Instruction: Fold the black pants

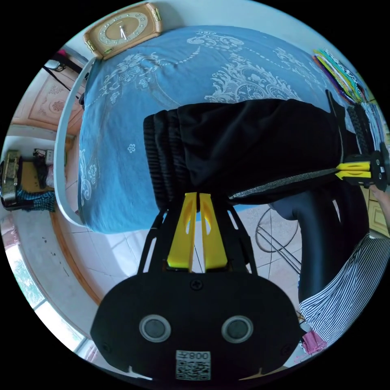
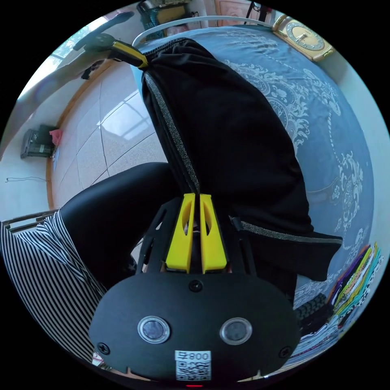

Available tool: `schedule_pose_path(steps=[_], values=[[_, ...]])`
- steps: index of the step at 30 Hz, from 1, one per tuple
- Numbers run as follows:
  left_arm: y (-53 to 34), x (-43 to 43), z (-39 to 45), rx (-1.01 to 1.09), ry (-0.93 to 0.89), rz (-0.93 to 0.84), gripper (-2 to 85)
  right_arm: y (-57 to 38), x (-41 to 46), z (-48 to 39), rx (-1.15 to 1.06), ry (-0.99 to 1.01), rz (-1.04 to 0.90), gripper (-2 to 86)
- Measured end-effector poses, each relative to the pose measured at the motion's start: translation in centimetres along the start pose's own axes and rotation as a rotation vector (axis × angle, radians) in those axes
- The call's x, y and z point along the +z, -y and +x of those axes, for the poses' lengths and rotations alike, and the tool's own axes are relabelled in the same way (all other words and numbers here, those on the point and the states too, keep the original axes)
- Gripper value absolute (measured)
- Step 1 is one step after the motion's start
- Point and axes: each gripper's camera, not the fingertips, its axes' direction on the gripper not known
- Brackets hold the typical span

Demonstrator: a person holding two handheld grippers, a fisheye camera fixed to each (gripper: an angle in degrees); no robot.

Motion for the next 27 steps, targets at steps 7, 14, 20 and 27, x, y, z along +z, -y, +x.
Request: schedule_pose_path(steps=[7, 14, 20, 27], values=[[-3.6, 0.9, 0.4, -0.062, -0.067, 0.039, 1.0, -1.6, 4.2, 0.3, 0.028, 0.031, 0.005, 2.2], [-8.7, 0.5, 3.5, -0.146, -0.143, 0.231, 0.8, -4.9, 7.6, 0.8, 0.069, 0.084, 0.057, 2.3], [-8.7, 2.4, 12.1, -0.052, -0.183, 0.300, 0.2, -7.9, 12.5, 2.3, 0.111, 0.142, 0.087, 2.4], [-7.0, 9.1, 17.2, -0.013, -0.210, 0.123, 0.1, -12.4, 17.3, 3.9, 0.138, 0.194, 0.145, 3.2]])
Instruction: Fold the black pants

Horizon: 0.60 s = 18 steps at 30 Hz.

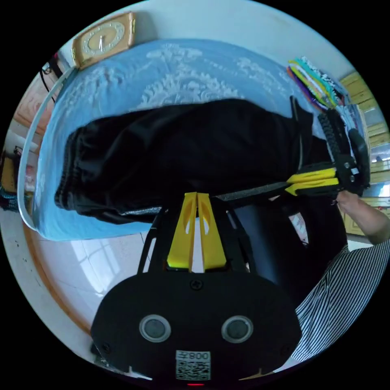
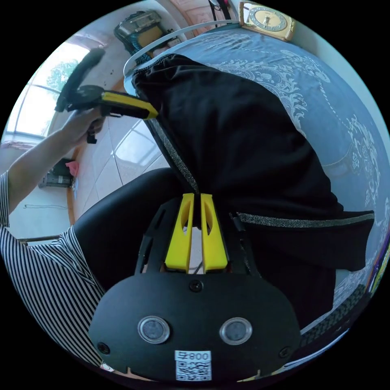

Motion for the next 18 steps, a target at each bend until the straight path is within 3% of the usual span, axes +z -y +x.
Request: schedule_pose_path(steps=[3, 9, 14, 18], values=[[-0.8, 1.3, -0.3, -0.065, -0.106, 0.023, 0.1, -2.8, 0.9, 2.2, 0.053, 0.072, 0.045, 3.4], [-1.1, 2.5, 4.8, -0.022, -0.058, 0.094, 0.1, -12.5, 0.0, 10.1, 0.275, 0.252, 0.211, 3.3], [0.8, 4.2, 12.3, 0.118, -0.185, 0.175, 0.5, -21.2, -2.5, 20.3, 0.500, 0.210, 0.331, 4.4], [4.5, 8.3, 19.7, 0.258, -0.300, 0.123, 0.9, -23.8, -3.6, 30.0, 0.672, 0.104, 0.356, 7.4]])
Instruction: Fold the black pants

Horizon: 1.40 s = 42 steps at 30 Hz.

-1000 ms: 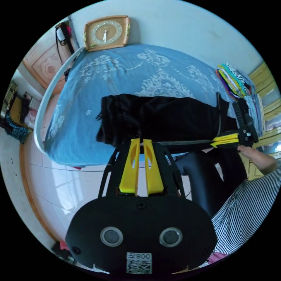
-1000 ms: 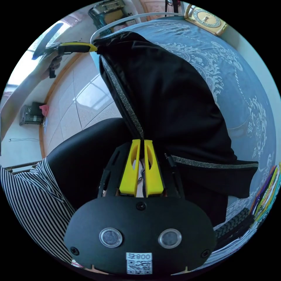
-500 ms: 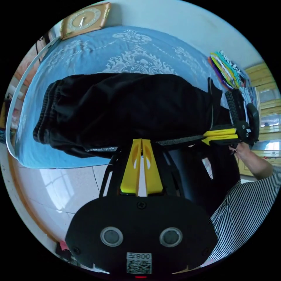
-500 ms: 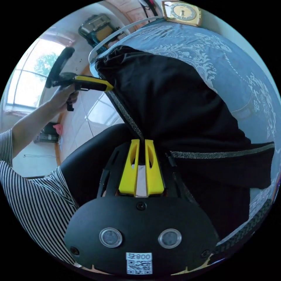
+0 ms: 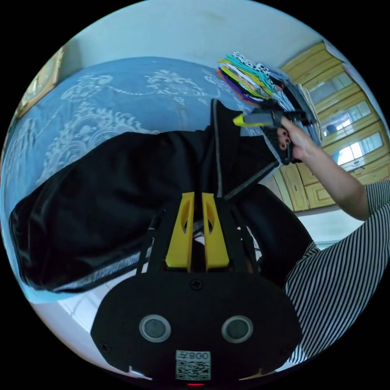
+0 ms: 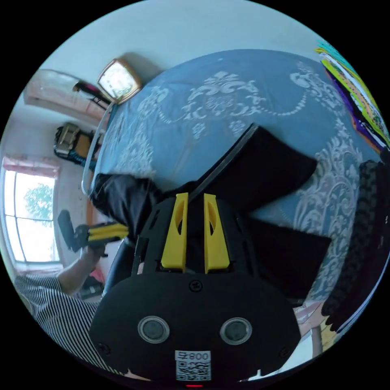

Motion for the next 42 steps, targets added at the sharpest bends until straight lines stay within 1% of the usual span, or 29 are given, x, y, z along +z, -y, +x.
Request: schedule_pose_path(steps=[4, 9, 12, 17, 22, 26, 30, 32, 37, 40, 42], values=[[3.4, 5.4, 2.8, 0.039, -0.043, -0.071, 1.2, 4.0, 0.7, 4.6, 0.084, -0.117, 0.017, 7.9], [5.6, 11.1, 5.6, 0.063, -0.017, -0.132, 1.6, 6.6, 4.5, 9.3, 0.168, -0.222, -0.015, 8.3], [6.2, 12.8, 6.6, 0.064, -0.035, -0.132, 2.0, 6.3, 7.3, 11.4, 0.190, -0.249, -0.073, 8.2], [7.3, 14.7, 8.6, 0.077, -0.056, -0.092, 2.4, 3.9, 8.6, 13.6, 0.208, -0.264, -0.076, 7.6], [8.6, 18.4, 10.3, 0.067, -0.069, -0.127, 1.9, 0.9, 9.3, 16.0, 0.200, -0.287, -0.095, 4.3], [9.5, 19.8, 11.6, 0.056, -0.083, -0.111, 0.8, -2.4, 8.8, 18.9, 0.216, -0.223, -0.092, 2.1], [10.1, 21.0, 13.2, 0.049, -0.087, -0.081, 0.3, -7.0, 5.5, 21.7, 0.223, -0.115, -0.007, 1.4], [10.4, 21.6, 14.0, 0.055, -0.124, -0.063, 0.3, -9.1, 3.8, 23.0, 0.230, -0.057, 0.033, 1.2], [11.7, 24.5, 16.2, 0.052, -0.131, -0.114, 0.1, -15.5, -0.7, 25.9, 0.218, 0.085, 0.130, 1.0], [12.3, 25.2, 17.7, 0.070, -0.152, -0.108, 0.1, -21.0, -4.3, 27.6, 0.207, 0.139, 0.206, 1.0], [12.7, 25.3, 19.2, 0.105, -0.151, -0.095, 0.1, -27.0, -7.8, 29.7, 0.214, 0.208, 0.294, 1.0]])
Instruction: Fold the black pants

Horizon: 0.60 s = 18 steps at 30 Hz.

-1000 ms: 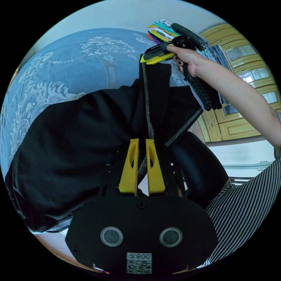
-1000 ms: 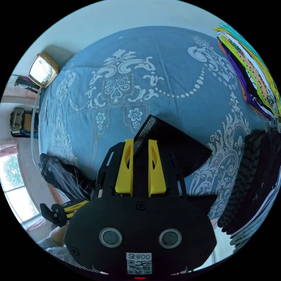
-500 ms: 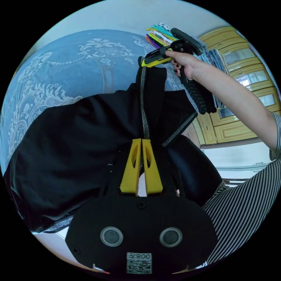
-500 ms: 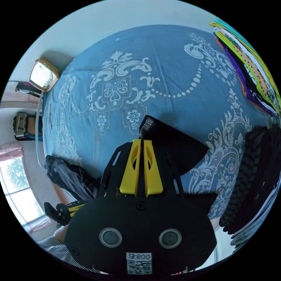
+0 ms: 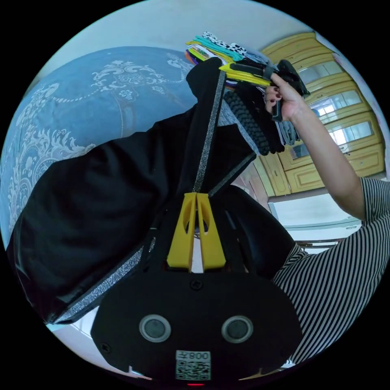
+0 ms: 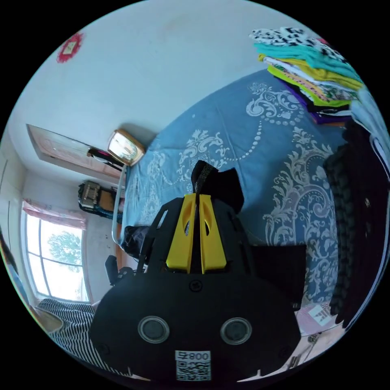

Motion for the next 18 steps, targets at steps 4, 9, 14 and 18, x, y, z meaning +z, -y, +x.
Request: schedule_pose_path(steps=[4, 9, 14, 18], values=[[0.9, 1.3, 2.1, 0.069, 0.024, -0.029, 0.1, -7.9, -7.1, 5.3, 0.054, 0.080, 0.095, 1.1], [2.1, 5.7, 4.6, 0.140, 0.081, -0.182, 0.1, -21.1, -11.2, 16.7, 0.279, 0.086, 0.130, 1.1], [2.8, 8.7, 5.8, 0.148, 0.109, -0.281, 0.1, -28.7, -11.5, 23.7, 0.432, 0.174, 0.112, 1.1], [4.3, 8.7, 7.1, 0.172, 0.100, -0.271, 0.1, -31.0, -12.4, 24.3, 0.422, 0.198, 0.106, 1.0]])
